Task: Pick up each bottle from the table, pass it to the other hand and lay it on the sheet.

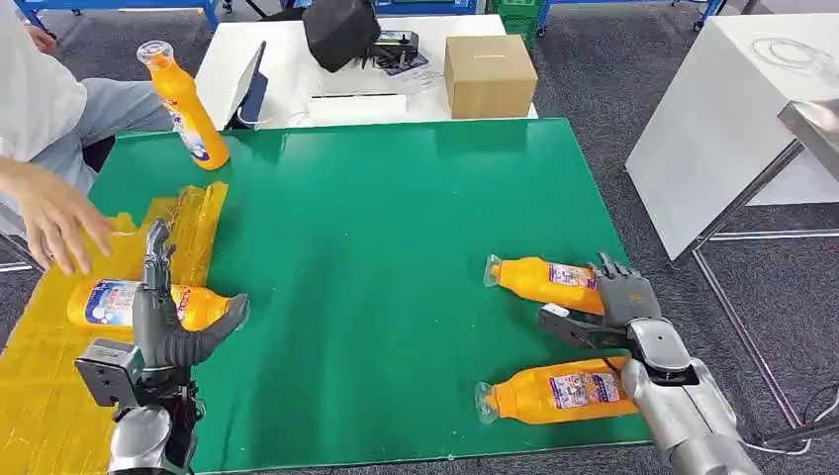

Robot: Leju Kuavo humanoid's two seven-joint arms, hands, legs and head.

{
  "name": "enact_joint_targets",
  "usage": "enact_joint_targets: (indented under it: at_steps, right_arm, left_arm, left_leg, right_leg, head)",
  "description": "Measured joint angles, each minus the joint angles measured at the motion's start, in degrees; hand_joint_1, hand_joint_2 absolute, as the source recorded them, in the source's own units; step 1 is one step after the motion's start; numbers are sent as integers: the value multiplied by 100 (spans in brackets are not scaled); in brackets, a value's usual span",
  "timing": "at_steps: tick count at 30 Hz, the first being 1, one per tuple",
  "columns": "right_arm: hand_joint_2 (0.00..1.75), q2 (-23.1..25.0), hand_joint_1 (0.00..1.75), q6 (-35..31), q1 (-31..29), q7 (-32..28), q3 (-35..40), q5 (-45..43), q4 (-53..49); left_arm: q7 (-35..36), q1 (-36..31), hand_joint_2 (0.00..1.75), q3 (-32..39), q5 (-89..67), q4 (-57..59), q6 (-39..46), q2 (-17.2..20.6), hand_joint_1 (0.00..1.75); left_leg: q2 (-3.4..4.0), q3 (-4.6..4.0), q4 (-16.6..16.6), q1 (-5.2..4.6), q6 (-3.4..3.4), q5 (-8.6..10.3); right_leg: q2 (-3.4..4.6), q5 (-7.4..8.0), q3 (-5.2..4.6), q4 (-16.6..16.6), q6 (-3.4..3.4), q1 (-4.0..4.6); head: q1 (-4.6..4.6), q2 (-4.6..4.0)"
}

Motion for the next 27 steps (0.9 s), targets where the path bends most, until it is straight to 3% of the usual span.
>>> enact_joint_targets:
  at_steps: [11,16,23,27]
  right_arm:
    - [175,42,175,-26,-225,-111,2,-7,308]
    - [175,221,175,-541,-210,-232,2,-166,343]
    - [175,1251,175,-1940,412,-997,4,-1102,-817]
    - [175,1879,175,-2352,642,-1379,28,-1637,-1689]
  left_arm:
    - [59,-26,175,4,4,52,-44,-20,0]
    - [298,-65,175,-35,-127,120,17,-22,0]
    - [1312,-114,175,-498,-514,303,-378,-22,0]
    - [1501,-250,175,-961,-487,623,-481,-24,0]
  left_leg:
    - [0,7,1,0,0,0]
    - [6,6,0,1,0,0]
    - [-1,-19,0,9,-3,1]
    - [1,-38,-2,10,-4,2]
  right_leg:
    - [1,0,6,-1,0,1]
    - [5,0,7,0,0,3]
    - [3,0,-24,6,-1,10]
    - [3,-2,-38,8,-1,11]
  head:
    - [0,0]
    - [0,0]
    - [-4,0]
    - [0,0]
